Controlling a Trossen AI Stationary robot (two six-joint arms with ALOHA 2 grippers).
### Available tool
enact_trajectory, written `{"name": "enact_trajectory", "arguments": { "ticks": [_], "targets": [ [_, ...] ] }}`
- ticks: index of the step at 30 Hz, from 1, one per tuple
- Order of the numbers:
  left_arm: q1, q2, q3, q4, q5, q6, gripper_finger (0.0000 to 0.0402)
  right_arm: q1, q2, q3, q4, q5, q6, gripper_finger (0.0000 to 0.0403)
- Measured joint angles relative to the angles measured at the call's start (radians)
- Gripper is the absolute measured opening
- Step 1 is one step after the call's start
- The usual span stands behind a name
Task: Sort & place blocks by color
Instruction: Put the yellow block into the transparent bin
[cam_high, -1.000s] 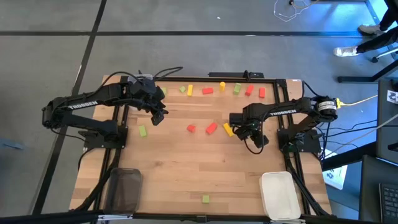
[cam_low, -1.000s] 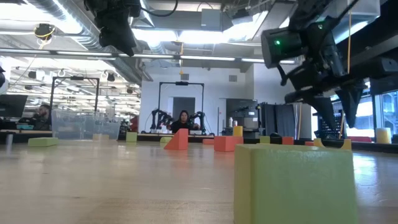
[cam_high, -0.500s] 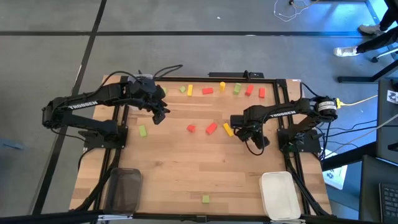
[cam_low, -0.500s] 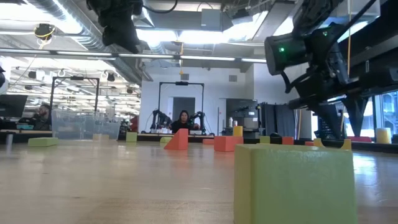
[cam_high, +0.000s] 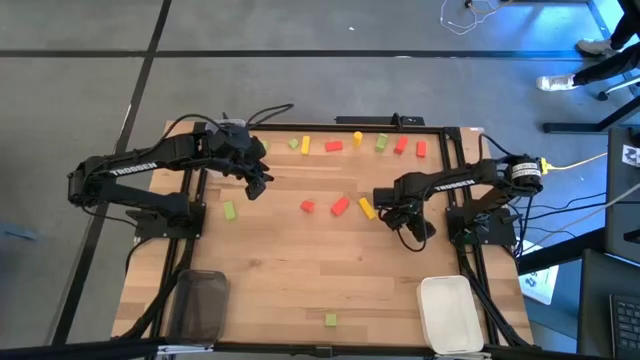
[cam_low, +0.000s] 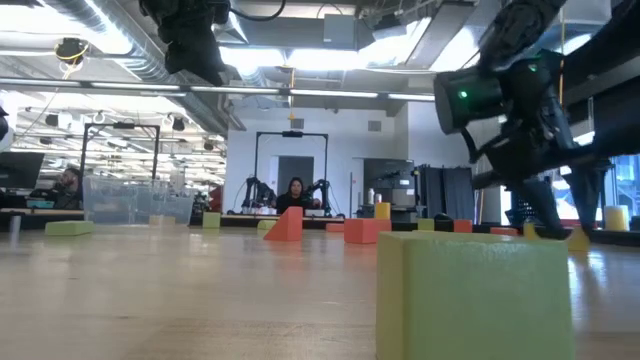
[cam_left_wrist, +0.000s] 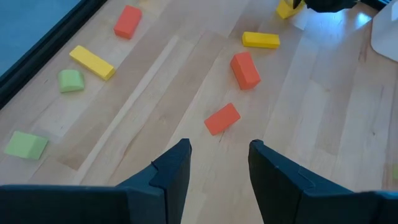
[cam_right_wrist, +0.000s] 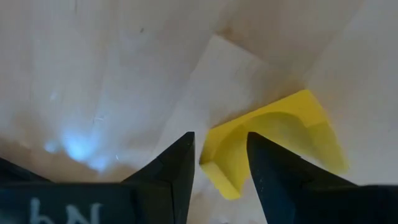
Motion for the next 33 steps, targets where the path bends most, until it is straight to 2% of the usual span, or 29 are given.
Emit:
{"name": "enact_trajectory", "arguments": {
  "ticks": [13, 25, 33],
  "targets": [
    [0.000, 0.000, 0.000, 0.000, 0.000, -0.007, 0.0150, 0.000, -0.003, -0.031, 0.031, 0.002, 0.006, 0.0128],
    [0.000, 0.000, 0.000, 0.000, -0.002, -0.025, 0.0150, 0.003, 0.002, 0.120, -0.008, 0.043, 0.007, 0.0126],
    [0.000, 0.000, 0.000, 0.000, -0.003, -0.027, 0.0150, 0.003, 0.001, 0.144, -0.073, 0.043, 0.004, 0.0126]
  ]
}}
